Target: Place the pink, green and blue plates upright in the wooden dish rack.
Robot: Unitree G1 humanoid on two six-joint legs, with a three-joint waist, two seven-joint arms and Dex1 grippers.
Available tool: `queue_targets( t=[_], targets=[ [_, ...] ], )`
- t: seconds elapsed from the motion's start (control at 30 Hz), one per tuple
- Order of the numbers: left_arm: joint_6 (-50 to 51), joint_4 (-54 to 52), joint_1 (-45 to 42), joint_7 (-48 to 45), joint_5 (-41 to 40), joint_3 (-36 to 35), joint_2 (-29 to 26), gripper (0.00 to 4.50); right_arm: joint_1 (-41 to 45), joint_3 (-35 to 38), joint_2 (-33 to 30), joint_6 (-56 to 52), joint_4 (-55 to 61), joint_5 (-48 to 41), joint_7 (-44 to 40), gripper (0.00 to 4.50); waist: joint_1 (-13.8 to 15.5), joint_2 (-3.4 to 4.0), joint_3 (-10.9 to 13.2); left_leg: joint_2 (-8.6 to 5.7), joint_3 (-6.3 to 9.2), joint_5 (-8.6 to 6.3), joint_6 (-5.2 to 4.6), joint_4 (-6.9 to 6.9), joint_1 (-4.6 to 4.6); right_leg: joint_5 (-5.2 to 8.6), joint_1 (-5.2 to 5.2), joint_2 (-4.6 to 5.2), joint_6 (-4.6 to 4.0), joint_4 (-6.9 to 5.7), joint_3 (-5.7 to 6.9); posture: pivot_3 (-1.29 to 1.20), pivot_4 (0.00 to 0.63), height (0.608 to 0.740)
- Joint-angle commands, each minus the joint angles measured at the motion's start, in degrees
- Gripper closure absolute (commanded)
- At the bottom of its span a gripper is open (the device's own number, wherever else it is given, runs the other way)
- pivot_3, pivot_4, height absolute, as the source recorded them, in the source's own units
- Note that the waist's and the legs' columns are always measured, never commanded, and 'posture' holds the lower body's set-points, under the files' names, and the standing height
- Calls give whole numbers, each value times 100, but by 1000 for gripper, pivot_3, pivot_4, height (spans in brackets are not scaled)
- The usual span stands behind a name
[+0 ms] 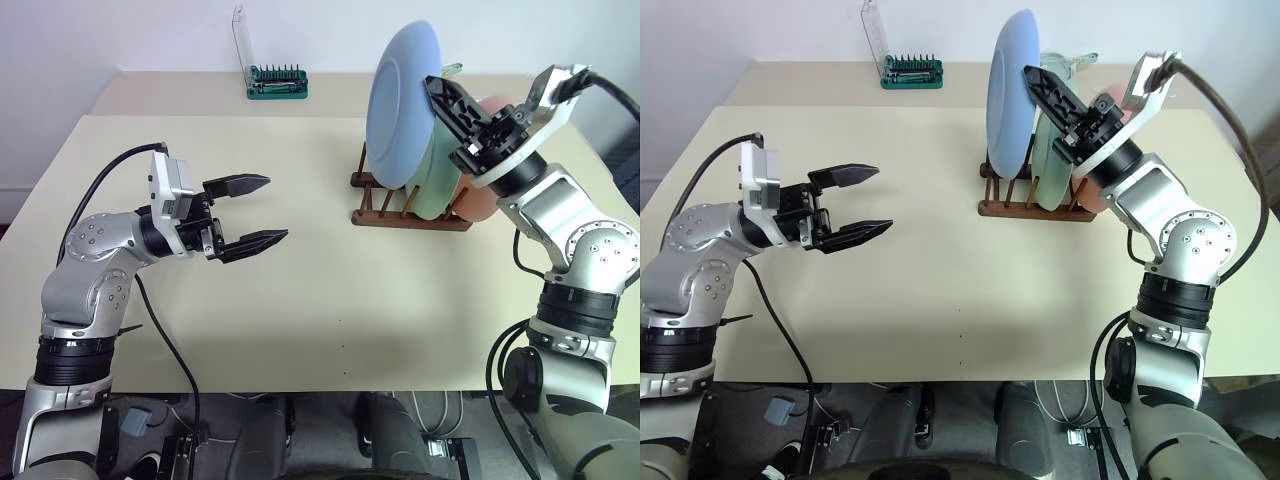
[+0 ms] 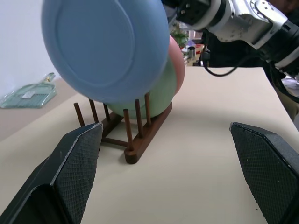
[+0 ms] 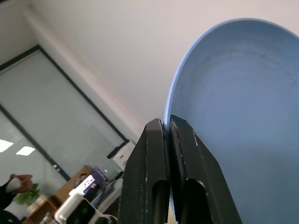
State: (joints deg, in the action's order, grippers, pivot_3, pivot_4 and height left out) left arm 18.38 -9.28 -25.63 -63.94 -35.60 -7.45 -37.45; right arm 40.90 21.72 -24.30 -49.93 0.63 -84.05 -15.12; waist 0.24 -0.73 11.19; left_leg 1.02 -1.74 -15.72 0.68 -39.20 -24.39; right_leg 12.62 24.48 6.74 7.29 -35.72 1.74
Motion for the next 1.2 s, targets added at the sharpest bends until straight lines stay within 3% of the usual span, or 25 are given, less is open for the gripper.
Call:
queue_targets(
  t=[0.03, 0.47, 0.77, 1.2],
  targets=[
    [-117, -177, -108, -18, -11, -55, -38, 0, 23, 28, 57, 111, 68, 97, -97, 4466, -3, 0, 0, 0, 0, 0, 0, 0, 0, 0, 0, 0, 0, 0, 0, 0, 150, 724],
    [-134, -262, 48, -16, -23, -131, -103, 0, -68, -142, 71, 146, -377, 998, -355, 4466, 1, 0, 0, 0, 0, 0, 0, 1, 0, 0, 0, 0, 0, 16, 0, 0, 150, 724],
    [-87, -247, 92, -64, -70, -121, -99, 0, -56, -218, 70, -107, 47, 972, -587, 61, 1, 0, 0, 0, 0, 0, 0, 1, 0, 0, 0, 0, 0, 17, 0, 0, 150, 724],
    [-63, -203, -47, -103, -77, -49, -33, 0, 190, 166, -528, 493, 735, 1232, -1280, 61, 27, 1, 0, 0, 1, 0, 0, 1, -1, 0, 0, 0, 0, 21, 1, 0, 150, 724]
  ],
)
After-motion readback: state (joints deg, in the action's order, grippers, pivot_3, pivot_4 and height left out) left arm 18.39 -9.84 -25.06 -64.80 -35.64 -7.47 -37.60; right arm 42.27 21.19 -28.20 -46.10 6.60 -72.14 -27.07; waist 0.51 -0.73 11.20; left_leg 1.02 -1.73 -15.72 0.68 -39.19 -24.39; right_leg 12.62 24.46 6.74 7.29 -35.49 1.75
